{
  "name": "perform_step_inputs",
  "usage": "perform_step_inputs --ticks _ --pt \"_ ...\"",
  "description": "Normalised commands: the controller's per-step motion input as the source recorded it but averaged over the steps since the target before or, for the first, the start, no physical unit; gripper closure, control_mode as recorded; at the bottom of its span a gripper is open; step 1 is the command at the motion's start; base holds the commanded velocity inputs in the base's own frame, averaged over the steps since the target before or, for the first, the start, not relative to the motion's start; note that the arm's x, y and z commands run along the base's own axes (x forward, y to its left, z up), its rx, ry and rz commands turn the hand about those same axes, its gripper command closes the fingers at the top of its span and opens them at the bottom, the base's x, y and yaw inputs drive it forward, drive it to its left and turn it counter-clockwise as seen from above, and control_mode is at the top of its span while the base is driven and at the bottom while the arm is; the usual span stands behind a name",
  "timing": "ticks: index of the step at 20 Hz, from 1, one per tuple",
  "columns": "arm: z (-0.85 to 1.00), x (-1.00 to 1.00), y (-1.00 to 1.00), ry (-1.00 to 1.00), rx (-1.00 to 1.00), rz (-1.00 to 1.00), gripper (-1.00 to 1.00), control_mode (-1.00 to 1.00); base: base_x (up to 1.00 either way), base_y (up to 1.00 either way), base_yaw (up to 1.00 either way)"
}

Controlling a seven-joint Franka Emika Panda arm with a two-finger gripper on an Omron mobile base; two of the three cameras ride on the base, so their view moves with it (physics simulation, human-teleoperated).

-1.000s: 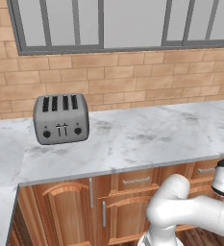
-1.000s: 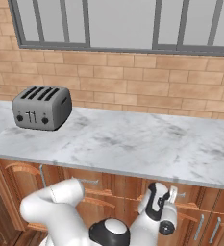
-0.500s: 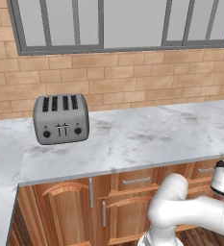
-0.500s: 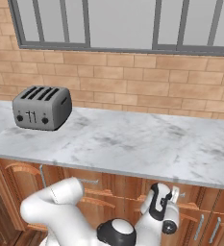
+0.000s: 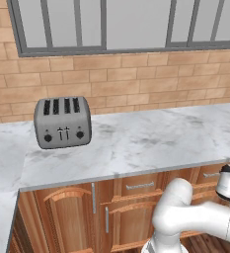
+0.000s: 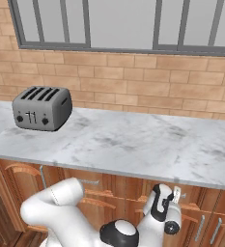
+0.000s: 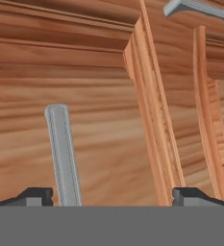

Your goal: Take a straw from the drawer in front and place it inside the glass cup on the dining counter.

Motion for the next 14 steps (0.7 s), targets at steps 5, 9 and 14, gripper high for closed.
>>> perform_step_inputs --ticks 5,9,14 --pt "-0.13 0.17 -0.11 -0.01 0.0 0.0 -1.0 -1.0 0.0 0.0 0.0" --pt "-0.1 0.16 -0.1 -0.02 0.0 0.0 -1.0 -1.0 0.0 0.0 0.0" --pt "-0.05 0.18 -0.04 -0.05 0.01 0.0 -1.0 -1.0 0.0 0.0 0.0"
